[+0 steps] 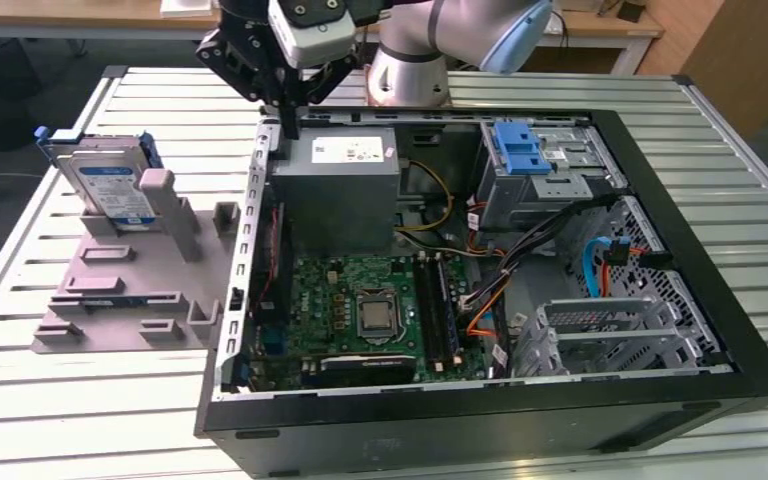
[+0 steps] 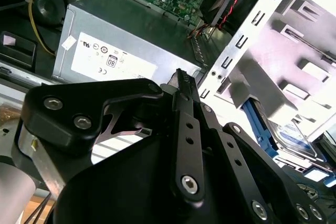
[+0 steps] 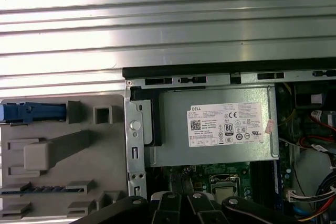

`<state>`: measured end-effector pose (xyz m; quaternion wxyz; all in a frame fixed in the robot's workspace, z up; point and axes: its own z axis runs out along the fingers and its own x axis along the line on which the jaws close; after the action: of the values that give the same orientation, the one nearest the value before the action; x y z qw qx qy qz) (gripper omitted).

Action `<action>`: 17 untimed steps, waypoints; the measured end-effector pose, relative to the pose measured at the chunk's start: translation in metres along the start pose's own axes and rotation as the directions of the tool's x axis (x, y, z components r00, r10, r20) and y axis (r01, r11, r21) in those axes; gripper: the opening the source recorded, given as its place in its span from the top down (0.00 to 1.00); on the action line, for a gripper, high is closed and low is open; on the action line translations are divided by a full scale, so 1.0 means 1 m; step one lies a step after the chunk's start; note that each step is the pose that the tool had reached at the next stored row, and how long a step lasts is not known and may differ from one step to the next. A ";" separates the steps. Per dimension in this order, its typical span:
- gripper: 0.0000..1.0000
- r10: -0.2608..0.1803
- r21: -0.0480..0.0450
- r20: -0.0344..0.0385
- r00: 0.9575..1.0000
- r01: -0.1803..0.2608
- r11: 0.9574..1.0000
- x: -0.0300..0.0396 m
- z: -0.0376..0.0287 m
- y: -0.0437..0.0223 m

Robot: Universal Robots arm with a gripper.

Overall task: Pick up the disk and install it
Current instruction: 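Reach for the disk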

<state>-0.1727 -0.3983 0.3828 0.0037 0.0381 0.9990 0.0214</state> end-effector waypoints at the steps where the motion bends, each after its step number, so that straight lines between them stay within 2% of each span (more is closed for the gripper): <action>1: 0.89 0.000 0.000 0.000 1.000 0.000 1.000 0.0003 0.0001 0.0000; 17: 0.89 0.000 0.000 -0.002 1.000 0.000 1.000 0.0070 0.0014 -0.0006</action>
<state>-0.1797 -0.3982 0.3813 0.0029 0.0381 0.9990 0.0213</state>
